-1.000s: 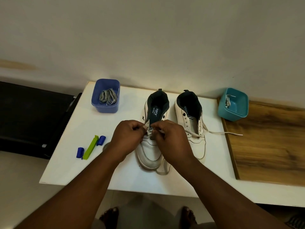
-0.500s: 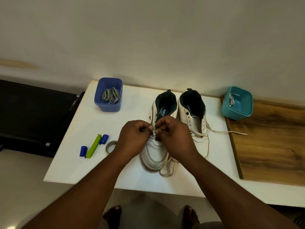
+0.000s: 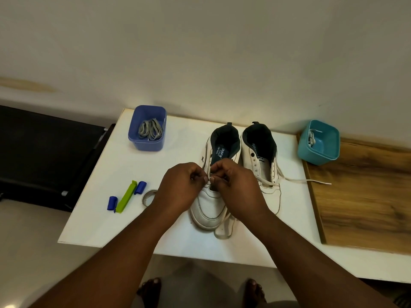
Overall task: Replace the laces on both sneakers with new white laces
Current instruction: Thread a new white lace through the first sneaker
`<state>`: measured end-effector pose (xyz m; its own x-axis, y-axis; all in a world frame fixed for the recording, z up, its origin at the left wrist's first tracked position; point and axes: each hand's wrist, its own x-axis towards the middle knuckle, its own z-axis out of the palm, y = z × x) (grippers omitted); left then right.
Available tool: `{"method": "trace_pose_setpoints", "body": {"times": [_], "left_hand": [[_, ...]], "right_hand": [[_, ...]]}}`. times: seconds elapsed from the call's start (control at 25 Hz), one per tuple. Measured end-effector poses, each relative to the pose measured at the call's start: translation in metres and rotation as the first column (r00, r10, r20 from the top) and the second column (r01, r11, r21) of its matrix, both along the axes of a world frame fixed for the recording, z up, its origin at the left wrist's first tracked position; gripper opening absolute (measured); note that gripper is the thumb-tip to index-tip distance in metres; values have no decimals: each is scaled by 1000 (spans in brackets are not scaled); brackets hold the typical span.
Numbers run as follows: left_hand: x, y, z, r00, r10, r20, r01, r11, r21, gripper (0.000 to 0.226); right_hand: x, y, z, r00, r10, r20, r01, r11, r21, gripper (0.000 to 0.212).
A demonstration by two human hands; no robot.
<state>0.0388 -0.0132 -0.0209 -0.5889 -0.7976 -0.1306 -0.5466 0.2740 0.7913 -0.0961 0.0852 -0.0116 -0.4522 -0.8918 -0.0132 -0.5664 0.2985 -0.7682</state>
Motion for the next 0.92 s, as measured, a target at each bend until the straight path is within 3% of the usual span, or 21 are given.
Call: {"method": "trace_pose_setpoints", "body": {"times": [0.16,0.24,0.28,0.36,0.44,0.56,0.64,0.72,0.8,0.84,0.88,0.92], "left_hand": [[1,-3,4,995,-40,95,33,997,75,16],[3,-3,6,997,69,29,-74,974,213,18],[3,-1,8,988,152,-19,-138,939,314,17],[-2,5,11,952,294,-85,-216,842,494,14],[-10,9,11,910,393,-137,-229,748,623,12],[-18,10,12,829,535,-165,-288,660,694,13],[-21,11,15,699,679,-224,-275,544,792,17],[-21,6,25,481,828,-288,-138,396,908,21],[-14,-6,33,334,895,-297,-49,331,942,25],[-8,-13,36,374,866,-334,-128,404,906,25],[-1,-18,37,539,751,-380,-292,590,753,21],[6,-19,37,776,539,-326,-383,815,436,17]], "right_hand": [[-8,1,22,983,109,-145,-95,990,103,37],[-18,7,35,971,100,-215,-77,991,114,44],[-21,9,42,972,86,-219,-64,992,108,40],[-26,11,48,997,52,-62,-49,998,45,26],[-28,10,42,998,49,42,-49,999,6,27],[-31,9,22,990,93,-103,-85,994,74,42],[-32,10,16,976,130,-173,-113,988,107,47],[-31,10,17,936,191,-297,-161,979,123,48],[-31,10,16,907,263,-329,-226,963,148,46],[-31,9,14,896,296,-331,-256,953,162,44],[-29,9,12,885,318,-339,-272,946,178,42],[-28,8,10,875,331,-353,-278,941,193,40]]}}
